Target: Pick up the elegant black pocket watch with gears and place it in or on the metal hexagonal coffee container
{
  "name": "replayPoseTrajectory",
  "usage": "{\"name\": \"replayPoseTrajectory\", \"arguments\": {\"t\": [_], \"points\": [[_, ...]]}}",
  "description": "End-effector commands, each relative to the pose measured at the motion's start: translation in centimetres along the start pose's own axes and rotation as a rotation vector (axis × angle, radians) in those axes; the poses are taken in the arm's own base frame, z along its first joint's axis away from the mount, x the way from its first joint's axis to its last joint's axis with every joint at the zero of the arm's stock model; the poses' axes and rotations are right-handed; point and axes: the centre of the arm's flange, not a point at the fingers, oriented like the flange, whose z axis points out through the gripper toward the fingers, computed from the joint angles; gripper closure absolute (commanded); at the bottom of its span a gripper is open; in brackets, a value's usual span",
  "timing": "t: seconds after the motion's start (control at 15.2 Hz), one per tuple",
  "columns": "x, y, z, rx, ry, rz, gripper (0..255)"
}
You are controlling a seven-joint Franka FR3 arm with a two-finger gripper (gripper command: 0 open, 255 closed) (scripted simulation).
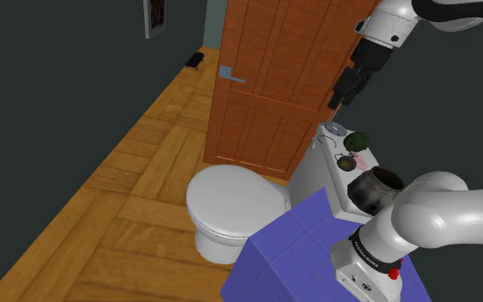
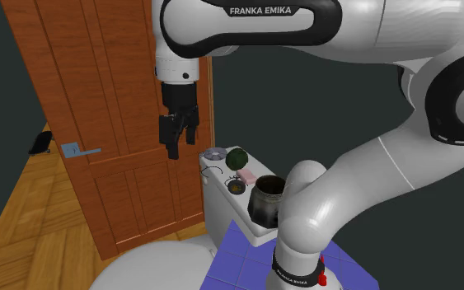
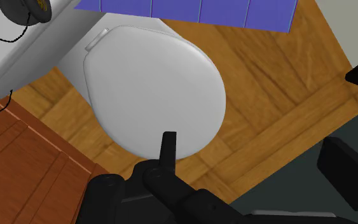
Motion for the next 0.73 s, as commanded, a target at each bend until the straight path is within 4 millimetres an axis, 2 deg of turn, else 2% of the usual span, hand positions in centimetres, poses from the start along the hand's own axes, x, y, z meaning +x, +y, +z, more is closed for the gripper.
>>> {"name": "replayPoseTrajectory", "arguments": {"t": [0.0,0.66], "points": [[0.0,0.0,0.0,0.0,0.0,0.0,0],[-4.0,9.1,7.7,-0.044,-0.021,-0.082,0]]}}
